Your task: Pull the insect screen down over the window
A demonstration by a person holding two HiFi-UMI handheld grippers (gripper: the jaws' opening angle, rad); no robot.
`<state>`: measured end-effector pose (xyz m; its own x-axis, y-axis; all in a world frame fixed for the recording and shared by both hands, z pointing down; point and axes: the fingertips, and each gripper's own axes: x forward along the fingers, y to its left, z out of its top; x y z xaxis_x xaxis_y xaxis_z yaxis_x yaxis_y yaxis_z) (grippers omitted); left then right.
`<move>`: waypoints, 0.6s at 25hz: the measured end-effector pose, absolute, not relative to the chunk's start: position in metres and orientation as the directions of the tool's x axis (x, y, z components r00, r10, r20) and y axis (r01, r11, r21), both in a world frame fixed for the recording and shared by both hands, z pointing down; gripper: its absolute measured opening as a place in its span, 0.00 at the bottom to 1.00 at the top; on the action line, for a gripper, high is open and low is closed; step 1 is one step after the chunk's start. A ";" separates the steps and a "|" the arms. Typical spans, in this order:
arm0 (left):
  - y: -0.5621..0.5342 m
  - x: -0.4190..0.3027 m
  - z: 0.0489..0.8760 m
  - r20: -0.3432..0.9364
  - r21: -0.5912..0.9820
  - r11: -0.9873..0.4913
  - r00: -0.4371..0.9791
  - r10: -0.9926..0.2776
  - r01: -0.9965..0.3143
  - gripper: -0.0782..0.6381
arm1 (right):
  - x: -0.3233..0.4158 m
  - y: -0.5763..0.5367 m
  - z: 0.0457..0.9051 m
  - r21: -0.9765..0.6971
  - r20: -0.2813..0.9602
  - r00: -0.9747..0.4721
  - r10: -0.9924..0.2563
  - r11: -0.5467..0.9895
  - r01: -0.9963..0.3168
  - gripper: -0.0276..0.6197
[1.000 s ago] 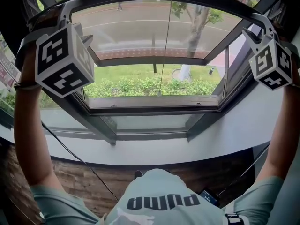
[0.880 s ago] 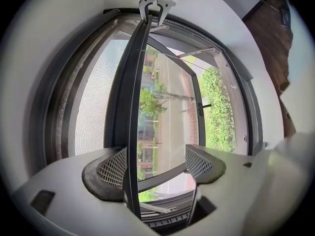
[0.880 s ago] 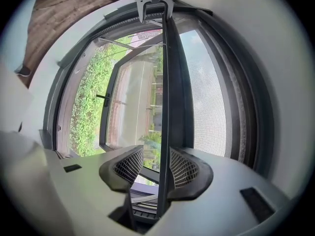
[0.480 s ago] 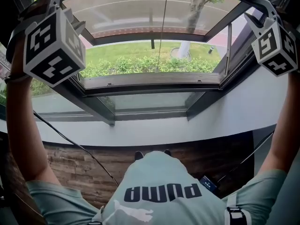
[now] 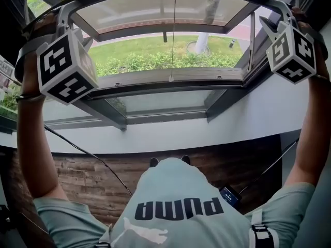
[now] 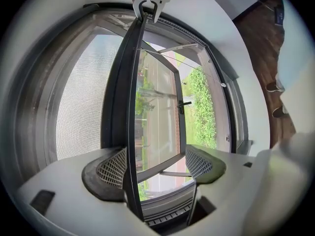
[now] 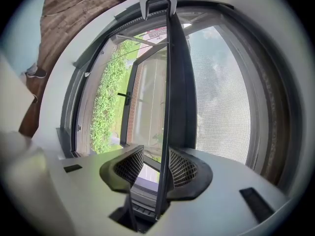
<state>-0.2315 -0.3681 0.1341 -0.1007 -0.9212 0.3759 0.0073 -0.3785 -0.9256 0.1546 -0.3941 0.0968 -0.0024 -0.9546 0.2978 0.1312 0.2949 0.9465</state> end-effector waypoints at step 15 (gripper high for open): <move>-0.360 -0.232 0.197 0.494 -0.868 -0.497 -0.089 -0.865 0.013 0.62 | 0.155 -0.390 0.159 0.900 0.404 0.023 -0.915 0.402 0.168 0.28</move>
<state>-0.2316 -0.3597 0.1972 -0.0889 -0.8650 0.4938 0.0133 -0.4968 -0.8678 0.1553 -0.3896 0.1589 0.0229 -0.9146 0.4036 0.1679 0.4015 0.9003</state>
